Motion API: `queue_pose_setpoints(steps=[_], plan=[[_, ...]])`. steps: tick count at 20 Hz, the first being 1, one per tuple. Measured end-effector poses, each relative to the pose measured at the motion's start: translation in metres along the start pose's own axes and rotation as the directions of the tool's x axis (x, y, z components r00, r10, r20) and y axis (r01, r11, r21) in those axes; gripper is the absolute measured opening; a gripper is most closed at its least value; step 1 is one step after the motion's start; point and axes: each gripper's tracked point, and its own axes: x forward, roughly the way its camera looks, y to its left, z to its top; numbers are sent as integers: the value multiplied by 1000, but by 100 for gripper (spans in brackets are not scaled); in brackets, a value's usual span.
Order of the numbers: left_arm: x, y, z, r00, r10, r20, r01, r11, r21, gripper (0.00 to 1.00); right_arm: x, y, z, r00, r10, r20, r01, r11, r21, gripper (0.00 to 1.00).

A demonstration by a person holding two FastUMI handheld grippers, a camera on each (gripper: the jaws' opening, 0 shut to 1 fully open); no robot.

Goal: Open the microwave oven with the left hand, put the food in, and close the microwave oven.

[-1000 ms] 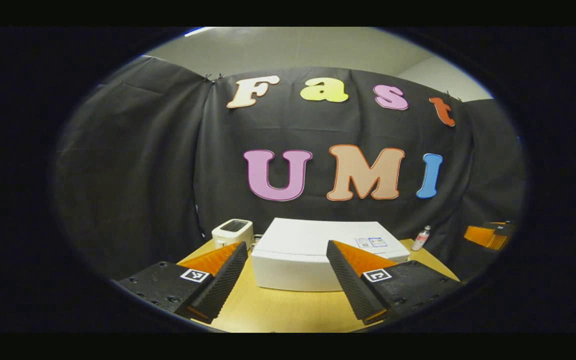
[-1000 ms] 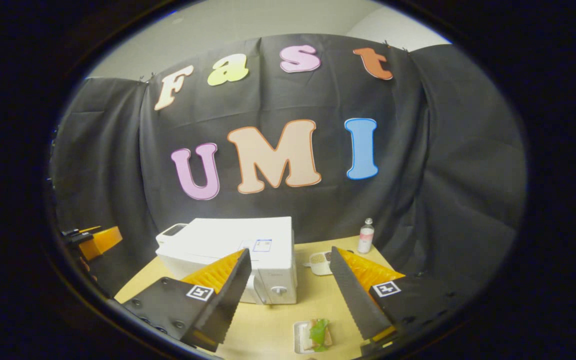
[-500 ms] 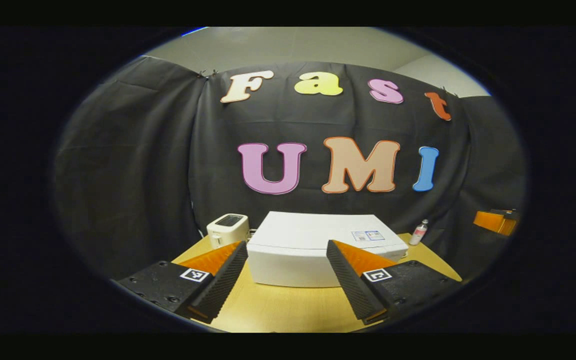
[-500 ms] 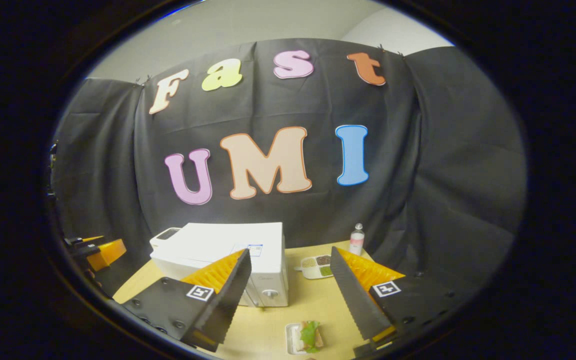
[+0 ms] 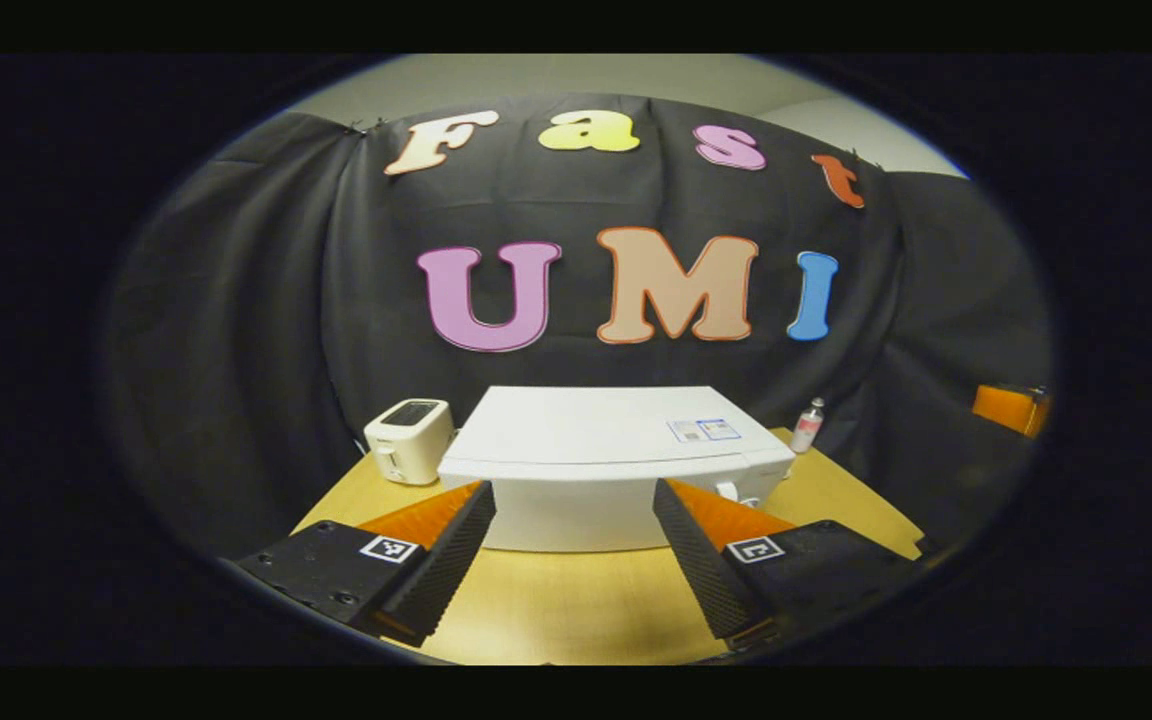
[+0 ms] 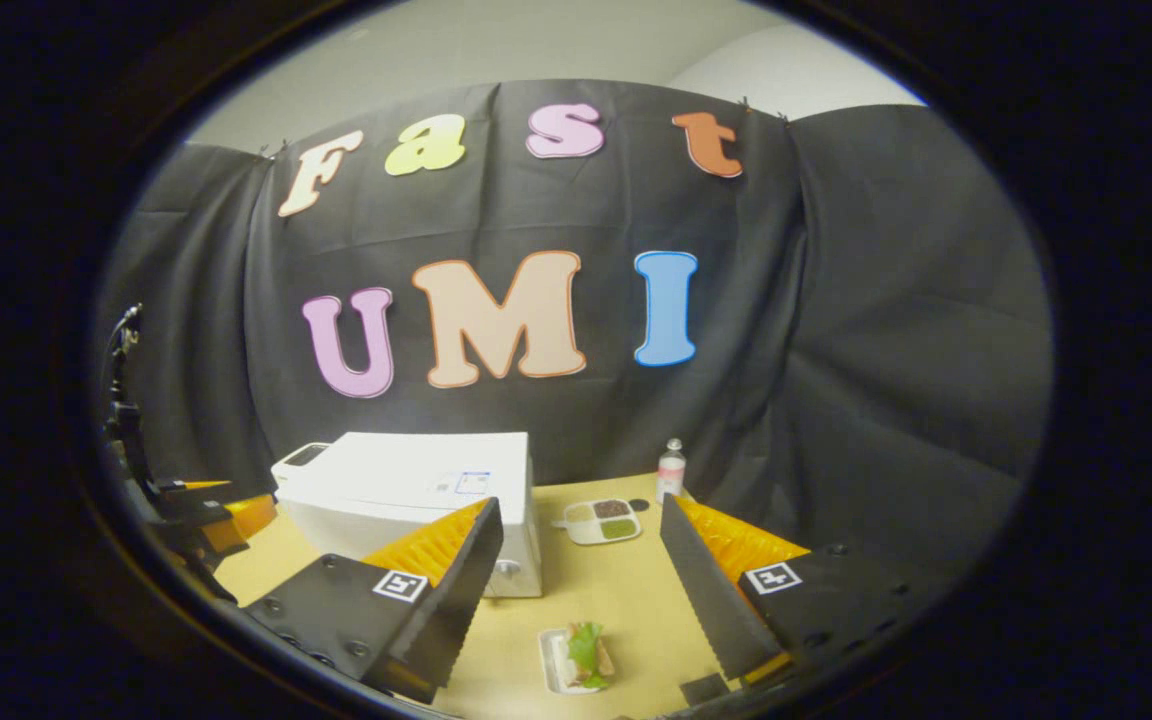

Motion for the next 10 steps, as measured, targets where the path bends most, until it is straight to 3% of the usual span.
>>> queue_pose_setpoints(steps=[3,4,10], plan=[[16,-20,-23,996,-68,-57,69,998,7,96,-12,-13,-1,999,-53,2,53,998,18,99],[22,-25,-32,993,-91,-77,92,996,5,96,-14,-16,-2,997,-71,-2,71,997,25,91],[61,-51,-78,968,-170,-184,177,984,24,97,-31,-40,-7,982,-188,-15,188,981,44,91]])
